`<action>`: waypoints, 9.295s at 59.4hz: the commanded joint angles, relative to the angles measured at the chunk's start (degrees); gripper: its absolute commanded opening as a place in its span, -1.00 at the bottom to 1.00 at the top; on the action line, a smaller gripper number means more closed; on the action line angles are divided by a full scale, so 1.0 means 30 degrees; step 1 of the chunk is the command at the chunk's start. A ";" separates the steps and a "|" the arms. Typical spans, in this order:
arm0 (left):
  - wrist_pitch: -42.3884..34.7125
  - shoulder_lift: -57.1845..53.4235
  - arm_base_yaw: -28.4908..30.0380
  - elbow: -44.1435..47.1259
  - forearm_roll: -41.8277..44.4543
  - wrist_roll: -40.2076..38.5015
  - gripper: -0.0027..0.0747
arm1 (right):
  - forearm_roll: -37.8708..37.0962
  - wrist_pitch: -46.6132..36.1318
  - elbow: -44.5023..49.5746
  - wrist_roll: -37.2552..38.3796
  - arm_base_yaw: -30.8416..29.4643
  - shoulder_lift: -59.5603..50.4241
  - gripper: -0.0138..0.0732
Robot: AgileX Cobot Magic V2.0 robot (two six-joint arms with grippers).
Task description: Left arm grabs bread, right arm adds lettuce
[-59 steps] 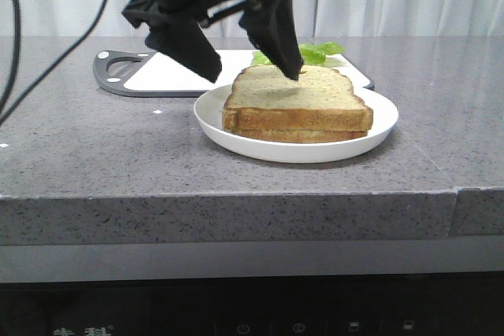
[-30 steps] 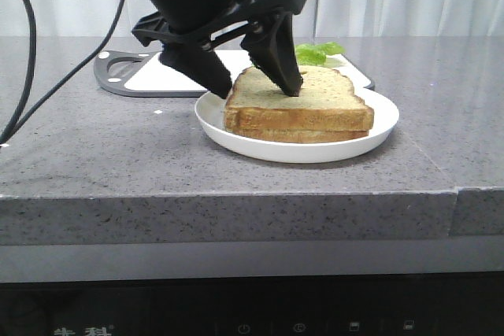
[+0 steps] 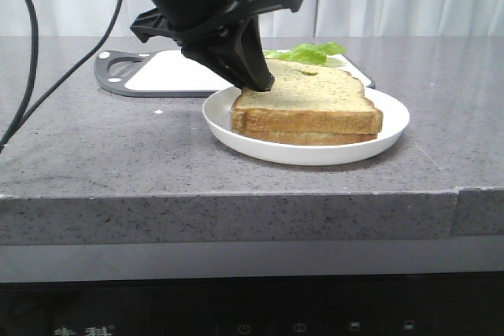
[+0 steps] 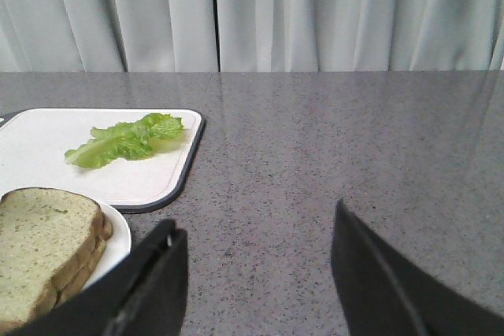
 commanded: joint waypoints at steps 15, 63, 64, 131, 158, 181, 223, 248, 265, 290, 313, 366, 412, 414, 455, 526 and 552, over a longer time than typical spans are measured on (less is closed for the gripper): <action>-0.1734 -0.2687 0.0649 -0.0524 0.0039 -0.0171 -0.99 | -0.0184 -0.1329 -0.0700 -0.0153 -0.0086 0.0292 0.31; -0.7784 -1.6711 0.4260 0.9904 0.4795 -0.0200 -0.99 | -0.0052 -0.2689 -0.4536 -0.2176 0.2027 1.0708 0.32; -0.7784 -1.7097 0.4488 1.0171 0.4795 -0.0200 -0.99 | -0.0052 -0.2708 -0.4938 -0.2317 0.2156 1.1348 0.33; -0.6600 -2.1604 0.8362 1.2507 0.4790 -0.0200 -0.99 | -0.0139 0.2404 -2.6065 -0.6454 0.5133 3.2664 0.55; -0.6566 -2.1604 0.8362 1.2507 0.4790 -0.0200 -0.99 | -0.0122 0.3057 -2.6065 -0.6454 0.5133 3.2386 -0.82; -0.6566 -2.1604 0.8362 1.2507 0.4711 -0.0200 -0.99 | 0.3188 0.0844 -2.2244 -0.6454 0.5329 2.7867 -0.82; -0.6566 -2.1604 0.8362 1.2507 0.4711 -0.0200 -0.99 | 0.6450 -0.4476 -0.8869 -0.6436 0.7900 1.9990 -0.82; -0.6566 -2.1604 0.8362 1.2507 0.4711 -0.0200 -0.99 | 0.7030 -0.2844 -0.8869 -0.6436 0.7985 2.0883 -0.82; -0.6566 -2.1604 0.8362 1.2507 0.4711 -0.0200 -0.99 | 0.7030 -0.2095 -0.8869 -0.6436 0.7985 2.0883 -0.55; -0.6529 -2.1604 0.8362 1.2507 0.4711 -0.0200 -0.99 | 0.7030 -0.2414 -0.8955 -0.6436 0.7985 2.0766 0.22; -0.6529 -2.1604 0.8362 1.2507 0.4711 -0.0200 -0.99 | 0.6745 -0.3493 -0.8955 -0.6449 0.7985 1.8620 0.29; 0.2197 -1.2043 0.8327 0.7698 -1.4575 0.9752 -0.98 | 0.3655 -0.6390 -0.1058 -0.6449 0.7967 0.4126 -0.82; 0.4539 -0.0888 0.4722 0.0856 -1.9747 1.2015 -0.98 | 0.3655 -0.5417 0.0104 -0.6449 0.7967 0.1539 -0.82; 0.4184 -0.0888 0.4722 0.0856 -1.9689 1.2015 -0.98 | 0.3655 -0.5417 0.0104 -0.6449 0.7967 0.1539 -0.82; 0.3425 -0.0888 0.4769 0.0856 -1.7813 1.1972 -0.29 | 0.3655 -0.5417 0.0104 -0.6449 0.7967 0.1539 -0.82; -0.8380 -2.2484 0.7205 1.4331 -0.3281 0.8949 -0.99 | 0.5879 -0.5721 0.2313 -0.6446 0.5079 -0.1764 -0.82; -0.8780 -2.6576 0.7205 1.7087 -0.3475 0.8949 -0.99 | 0.5919 -0.5684 0.3288 -0.6446 0.5079 -0.2752 -0.82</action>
